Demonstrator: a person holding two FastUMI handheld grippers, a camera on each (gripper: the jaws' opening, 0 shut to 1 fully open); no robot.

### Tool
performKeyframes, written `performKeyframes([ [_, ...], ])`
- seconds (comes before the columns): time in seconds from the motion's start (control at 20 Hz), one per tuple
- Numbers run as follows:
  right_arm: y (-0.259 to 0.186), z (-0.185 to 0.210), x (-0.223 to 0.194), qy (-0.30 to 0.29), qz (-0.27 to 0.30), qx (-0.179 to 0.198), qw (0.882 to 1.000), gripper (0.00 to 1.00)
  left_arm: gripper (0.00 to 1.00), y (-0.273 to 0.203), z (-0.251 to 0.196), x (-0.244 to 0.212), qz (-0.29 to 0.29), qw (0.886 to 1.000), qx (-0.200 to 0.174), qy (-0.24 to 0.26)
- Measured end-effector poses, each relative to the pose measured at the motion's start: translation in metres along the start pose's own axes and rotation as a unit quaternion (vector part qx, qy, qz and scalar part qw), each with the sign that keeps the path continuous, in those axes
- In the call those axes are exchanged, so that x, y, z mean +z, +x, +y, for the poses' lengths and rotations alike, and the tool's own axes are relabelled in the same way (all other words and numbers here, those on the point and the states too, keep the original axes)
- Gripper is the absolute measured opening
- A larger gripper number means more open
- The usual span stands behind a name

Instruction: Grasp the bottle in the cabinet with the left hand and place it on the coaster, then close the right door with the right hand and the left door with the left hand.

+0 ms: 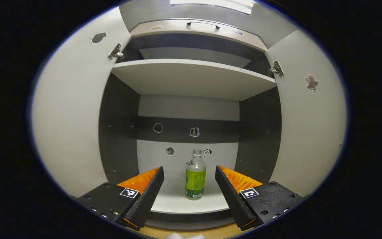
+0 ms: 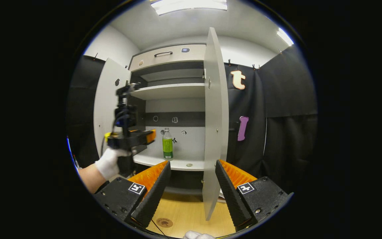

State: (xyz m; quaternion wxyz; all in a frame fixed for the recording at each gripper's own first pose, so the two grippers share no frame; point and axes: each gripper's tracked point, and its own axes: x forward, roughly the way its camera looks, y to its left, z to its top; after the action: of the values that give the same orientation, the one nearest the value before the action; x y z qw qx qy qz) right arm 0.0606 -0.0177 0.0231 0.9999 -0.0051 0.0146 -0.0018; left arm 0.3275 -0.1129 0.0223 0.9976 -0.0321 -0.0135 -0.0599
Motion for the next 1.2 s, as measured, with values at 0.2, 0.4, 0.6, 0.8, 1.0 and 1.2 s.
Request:
performKeyframes([
  [0.2,0.002,0.000,0.008,0.010,-0.001,0.004,1.000,0.83,0.95,0.059,-0.013,-0.018,0.018,1.000,0.001,-0.016],
  [0.4,0.006,-0.006,0.011,0.010,0.003,-0.001,1.000,0.83,0.95,0.107,-0.005,-0.050,0.044,0.999,0.028,-0.012],
  [0.6,0.009,-0.019,0.004,0.003,0.013,-0.013,1.000,0.83,0.95,0.129,0.000,-0.072,0.061,0.997,0.047,0.001],
  [0.8,0.014,-0.028,-0.007,0.006,0.028,-0.018,0.999,0.83,0.95,0.145,0.001,-0.079,0.051,0.997,0.050,0.013],
  [1.0,0.014,-0.027,-0.008,0.007,0.028,-0.017,0.999,0.83,0.79,0.147,-0.002,-0.086,0.065,0.997,0.040,0.025],
  [1.2,0.010,-0.024,-0.004,0.005,0.020,-0.012,1.000,0.83,0.73,0.127,-0.007,-0.067,0.034,0.998,0.022,0.054],
])
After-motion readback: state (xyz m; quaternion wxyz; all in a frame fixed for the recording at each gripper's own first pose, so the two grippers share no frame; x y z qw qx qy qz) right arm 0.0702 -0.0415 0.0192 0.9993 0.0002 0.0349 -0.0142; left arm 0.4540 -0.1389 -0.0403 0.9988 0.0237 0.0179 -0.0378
